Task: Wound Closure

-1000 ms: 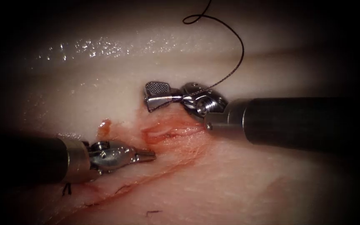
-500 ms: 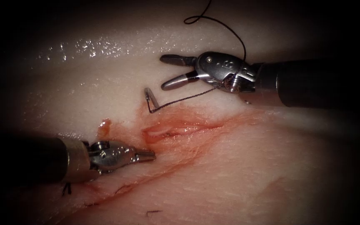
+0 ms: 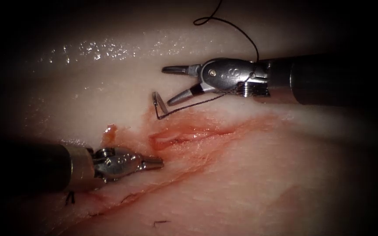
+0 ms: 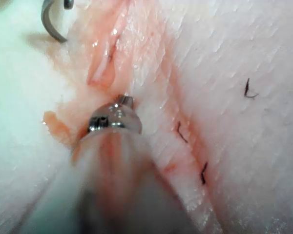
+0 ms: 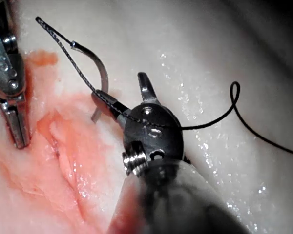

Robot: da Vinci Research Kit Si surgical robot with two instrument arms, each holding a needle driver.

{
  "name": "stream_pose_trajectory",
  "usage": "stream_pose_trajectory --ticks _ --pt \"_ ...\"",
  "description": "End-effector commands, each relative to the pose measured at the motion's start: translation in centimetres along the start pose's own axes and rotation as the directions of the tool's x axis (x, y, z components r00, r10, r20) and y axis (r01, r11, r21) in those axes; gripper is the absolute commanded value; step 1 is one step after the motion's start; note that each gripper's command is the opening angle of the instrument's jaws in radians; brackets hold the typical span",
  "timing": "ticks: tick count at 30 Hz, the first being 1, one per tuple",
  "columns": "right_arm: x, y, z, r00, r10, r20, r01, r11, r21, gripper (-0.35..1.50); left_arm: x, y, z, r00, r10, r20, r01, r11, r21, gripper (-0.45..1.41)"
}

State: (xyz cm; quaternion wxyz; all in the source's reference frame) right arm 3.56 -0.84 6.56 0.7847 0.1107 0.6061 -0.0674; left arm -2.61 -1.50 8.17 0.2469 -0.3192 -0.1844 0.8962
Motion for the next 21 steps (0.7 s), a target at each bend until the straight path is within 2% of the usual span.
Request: stream_pose_trajectory --ticks 1,11,16,18,19,21 --pt "0.03 0.02 0.16 1.000 -0.002 -0.008 0.002 1.000 0.003 1.46 -0.01 0.01 0.09 1.000 0.000 0.000 0.000 1.000 -0.001 -0.45" --pt "0.16 -0.02 0.38 0.999 -0.033 -0.031 0.034 0.999 0.015 1.46 -0.01 0.01 0.09 1.000 0.000 0.000 0.000 1.000 -0.001 -0.45" --pt "0.16 0.04 0.36 0.998 -0.047 -0.028 0.048 0.999 0.010 1.28 -0.01 0.01 0.09 1.000 0.000 0.000 0.000 1.000 0.000 -0.45" --pt "0.15 0.05 0.35 0.999 -0.046 -0.012 0.047 0.999 0.020 0.34 -0.01 0.01 0.09 1.000 0.000 0.000 0.000 1.000 -0.001 -0.45" --pt "0.15 0.05 0.34 0.999 -0.045 0.009 0.045 0.998 0.041 -0.33 -0.01 0.01 0.09 1.000 0.000 0.000 0.000 1.000 -0.001 -0.45" --pt "0.15 0.10 0.31 0.999 -0.040 0.029 0.039 0.999 0.032 -0.35 -0.01 0.01 0.09 1.000 0.000 0.000 0.000 1.000 -0.001 -0.45"
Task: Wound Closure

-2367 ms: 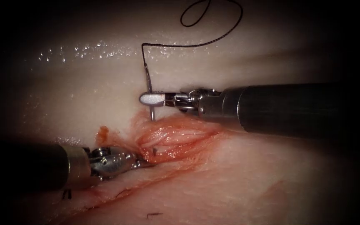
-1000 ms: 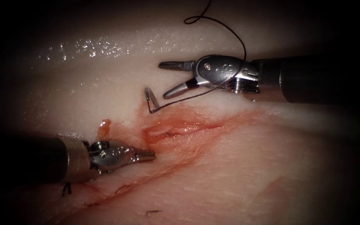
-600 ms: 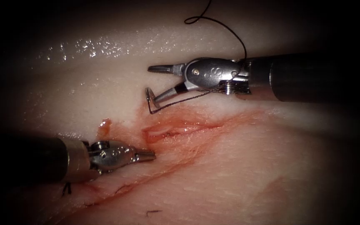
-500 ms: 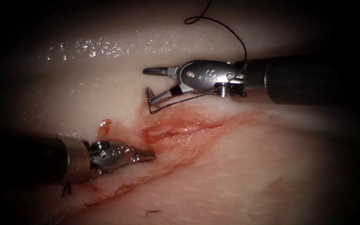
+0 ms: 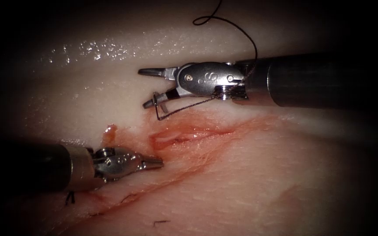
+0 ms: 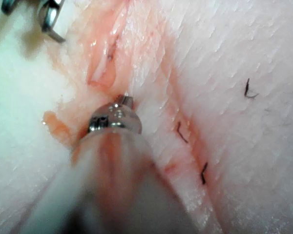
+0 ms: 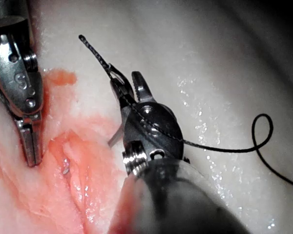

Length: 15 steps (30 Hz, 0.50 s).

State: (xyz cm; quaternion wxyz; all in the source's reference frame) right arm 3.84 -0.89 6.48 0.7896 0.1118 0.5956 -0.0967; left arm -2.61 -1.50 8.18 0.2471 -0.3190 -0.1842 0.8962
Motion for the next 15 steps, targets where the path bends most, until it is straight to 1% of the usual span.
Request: stream_pose_trajectory --ticks 1,5,6,9,11,12,14,15 --pt "0.00 0.12 0.04 1.000 0.015 0.001 -0.015 1.000 -0.020 -0.35 -0.01 0.01 0.08 1.000 0.000 -0.001 0.000 1.000 -0.001 -0.45" --pt "-0.04 0.22 -0.01 0.997 0.076 0.021 -0.075 0.995 -0.067 -0.35 -0.01 0.01 0.08 1.000 0.000 -0.001 0.000 1.000 -0.001 -0.45" --pt "-0.06 0.24 -0.01 0.993 0.117 0.012 -0.116 0.990 -0.081 -0.35 -0.01 0.01 0.08 1.000 0.000 -0.001 0.000 1.000 -0.001 -0.45" --pt "-0.11 0.22 0.02 0.980 0.197 0.004 -0.196 0.975 -0.101 -0.35 -0.01 0.01 0.08 1.000 0.000 -0.001 0.000 1.000 -0.001 -0.45" --pt "-0.12 0.21 0.03 0.978 0.208 0.004 -0.206 0.973 -0.102 -0.35 -0.01 0.01 0.08 1.000 0.000 -0.001 0.000 1.000 -0.001 -0.45" --pt "-0.14 0.21 0.05 0.968 0.252 0.002 -0.250 0.962 -0.110 -0.35 0.00 0.01 0.08 1.000 0.000 -0.001 0.000 1.000 -0.001 -0.45" --pt "-0.15 0.23 0.04 0.958 0.287 0.000 -0.284 0.951 -0.123 -0.35 0.00 0.02 0.08 1.000 0.000 -0.001 0.000 1.000 -0.001 -0.45" --pt "-0.16 0.26 0.02 0.945 0.326 -0.011 -0.325 0.936 -0.134 -0.35 0.00 0.02 0.08 1.000 0.000 -0.001 0.000 1.000 -0.001 -0.45"
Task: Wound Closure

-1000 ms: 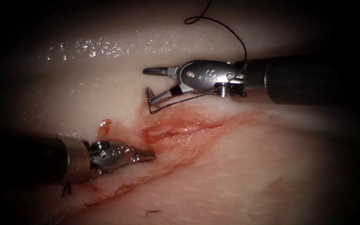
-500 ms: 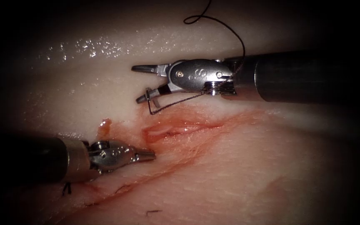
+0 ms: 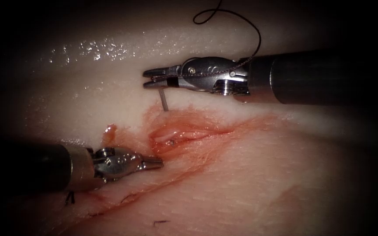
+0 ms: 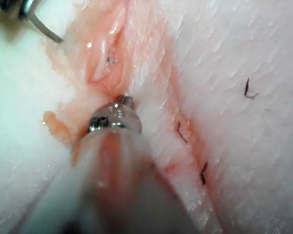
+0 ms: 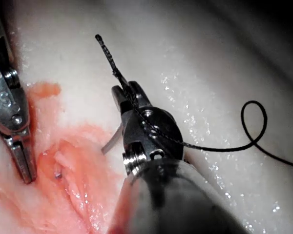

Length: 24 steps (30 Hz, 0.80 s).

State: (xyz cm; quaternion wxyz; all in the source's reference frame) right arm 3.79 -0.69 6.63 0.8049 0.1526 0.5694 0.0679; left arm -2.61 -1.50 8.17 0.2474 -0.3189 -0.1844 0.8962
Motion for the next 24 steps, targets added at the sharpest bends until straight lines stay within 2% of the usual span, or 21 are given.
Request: stream_pose_trajectory --ticks 1,5,6,7,10,15,16,17,21,24 --pt "0.01 0.08 0.09 0.999 0.045 -0.007 -0.045 0.999 -0.012 -0.35 0.00 0.01 0.09 1.000 0.001 0.000 -0.001 1.000 -0.001 -0.45" --pt "0.00 0.17 0.07 0.970 0.240 -0.038 -0.241 0.970 -0.028 -0.35 0.00 0.01 0.09 1.000 0.000 0.000 0.000 1.000 -0.001 -0.45" --pt "0.00 0.17 0.07 0.970 0.240 -0.038 -0.241 0.970 -0.028 -0.35 0.00 0.01 0.09 1.000 0.000 0.000 0.000 1.000 -0.001 -0.45" --pt "-0.02 0.18 0.08 0.933 0.356 -0.049 -0.358 0.934 -0.025 -0.35 0.00 0.01 0.09 1.000 0.001 0.000 -0.001 1.000 -0.001 -0.45" --pt "-0.06 0.14 0.10 0.876 0.479 -0.054 -0.480 0.877 -0.006 -0.35 0.00 0.01 0.08 1.000 0.001 0.000 -0.001 1.000 -0.001 -0.45" --pt "-0.15 -0.02 0.15 0.793 0.607 -0.046 -0.606 0.795 0.042 -0.35 0.00 0.01 0.08 1.000 0.001 0.000 -0.001 1.000 -0.002 -0.45" --pt "-0.15 -0.02 0.15 0.793 0.607 -0.046 -0.606 0.795 0.042 -0.35 0.00 0.01 0.08 1.000 0.001 0.000 -0.001 1.000 -0.002 -0.45" --pt "-0.20 -0.11 0.19 0.752 0.659 -0.039 -0.656 0.752 0.057 -0.35 0.00 0.01 0.08 1.000 0.001 0.000 -0.001 1.000 -0.002 -0.45" --pt "-0.31 -0.43 0.29 0.637 0.770 -0.033 -0.763 0.636 0.117 -0.35 0.00 0.00 0.08 1.000 0.001 0.000 -0.001 1.000 -0.002 -0.45" --pt "-0.31 -0.56 0.32 0.596 0.802 -0.020 -0.794 0.593 0.133 -0.35 0.00 0.00 0.08 1.000 0.001 0.000 -0.001 1.000 -0.002 -0.45"
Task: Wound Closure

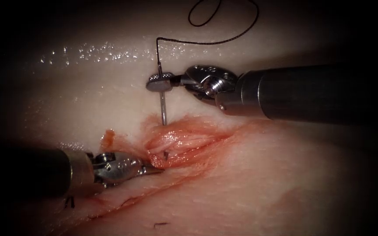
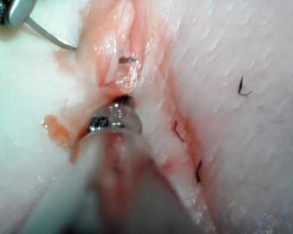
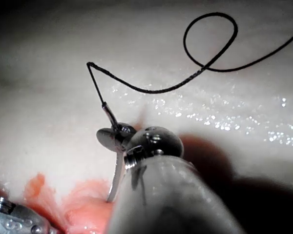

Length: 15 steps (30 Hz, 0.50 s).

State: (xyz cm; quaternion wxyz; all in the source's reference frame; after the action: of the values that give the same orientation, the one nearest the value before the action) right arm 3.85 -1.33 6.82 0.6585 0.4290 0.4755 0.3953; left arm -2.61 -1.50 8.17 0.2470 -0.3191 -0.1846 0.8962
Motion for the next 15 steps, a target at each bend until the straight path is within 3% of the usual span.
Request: stream_pose_trajectory --ticks 1,8,15 --pt "-0.04 -0.05 0.11 1.000 0.022 0.002 -0.022 1.000 0.010 -0.35 -0.01 0.00 0.09 1.000 0.001 0.000 -0.001 1.000 -0.001 -0.45" --pt "-0.32 -0.22 0.19 0.981 0.195 0.018 -0.196 0.979 0.054 -0.35 -0.01 0.01 0.09 1.000 0.001 0.000 -0.001 1.000 -0.002 -0.45" --pt "-0.64 -0.33 0.22 0.963 0.265 0.042 -0.264 0.964 -0.012 -0.35 -0.01 0.00 0.08 1.000 0.001 0.000 -0.001 1.000 -0.003 -0.45"
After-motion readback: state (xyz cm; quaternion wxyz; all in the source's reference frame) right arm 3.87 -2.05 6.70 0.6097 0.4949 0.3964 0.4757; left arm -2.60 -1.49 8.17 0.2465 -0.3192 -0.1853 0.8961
